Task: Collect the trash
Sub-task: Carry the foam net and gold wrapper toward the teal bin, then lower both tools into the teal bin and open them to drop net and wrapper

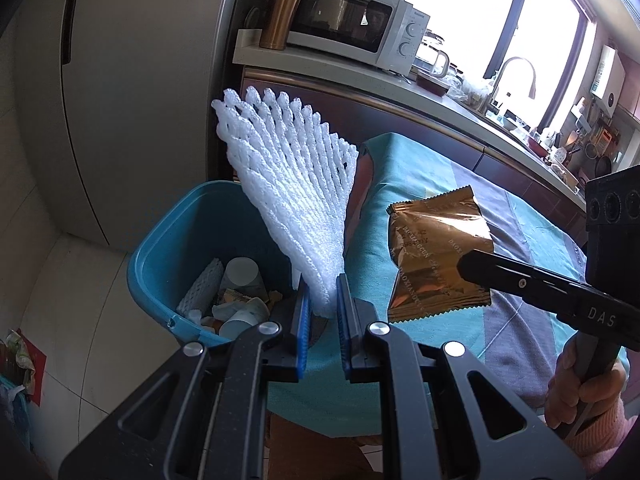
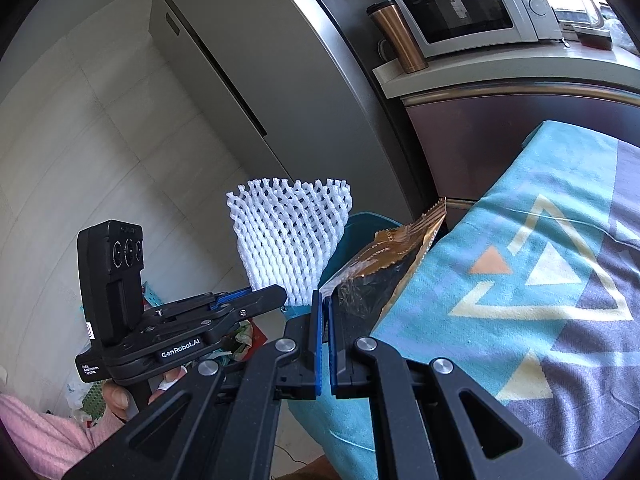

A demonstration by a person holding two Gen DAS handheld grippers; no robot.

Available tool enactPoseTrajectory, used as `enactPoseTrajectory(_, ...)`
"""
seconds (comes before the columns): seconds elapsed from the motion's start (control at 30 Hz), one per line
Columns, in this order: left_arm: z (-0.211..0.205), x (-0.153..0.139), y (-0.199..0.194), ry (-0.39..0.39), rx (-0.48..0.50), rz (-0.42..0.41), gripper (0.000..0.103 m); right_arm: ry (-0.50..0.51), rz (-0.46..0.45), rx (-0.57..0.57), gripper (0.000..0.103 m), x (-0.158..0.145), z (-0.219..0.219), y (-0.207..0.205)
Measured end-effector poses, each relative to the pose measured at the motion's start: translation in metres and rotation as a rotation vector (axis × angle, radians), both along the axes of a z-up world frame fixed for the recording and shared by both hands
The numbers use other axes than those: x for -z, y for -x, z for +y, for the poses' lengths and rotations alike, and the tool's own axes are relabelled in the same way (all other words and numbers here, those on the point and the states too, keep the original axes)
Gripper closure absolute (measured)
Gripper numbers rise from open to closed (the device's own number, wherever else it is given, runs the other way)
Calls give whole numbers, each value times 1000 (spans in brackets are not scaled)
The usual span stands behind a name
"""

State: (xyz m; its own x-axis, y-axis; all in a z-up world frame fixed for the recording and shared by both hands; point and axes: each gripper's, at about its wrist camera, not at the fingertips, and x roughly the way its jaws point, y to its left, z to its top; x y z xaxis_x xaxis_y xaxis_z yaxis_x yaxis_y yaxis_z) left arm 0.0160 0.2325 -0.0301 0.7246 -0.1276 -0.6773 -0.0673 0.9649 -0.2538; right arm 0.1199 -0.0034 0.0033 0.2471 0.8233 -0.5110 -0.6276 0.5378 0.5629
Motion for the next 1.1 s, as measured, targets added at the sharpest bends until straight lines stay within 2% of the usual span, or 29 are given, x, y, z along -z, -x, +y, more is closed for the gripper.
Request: enactPoseTrajectory(1.1, 36, 24, -8, 15, -85, 65, 90, 38, 42, -83, 101, 2, 45, -23)
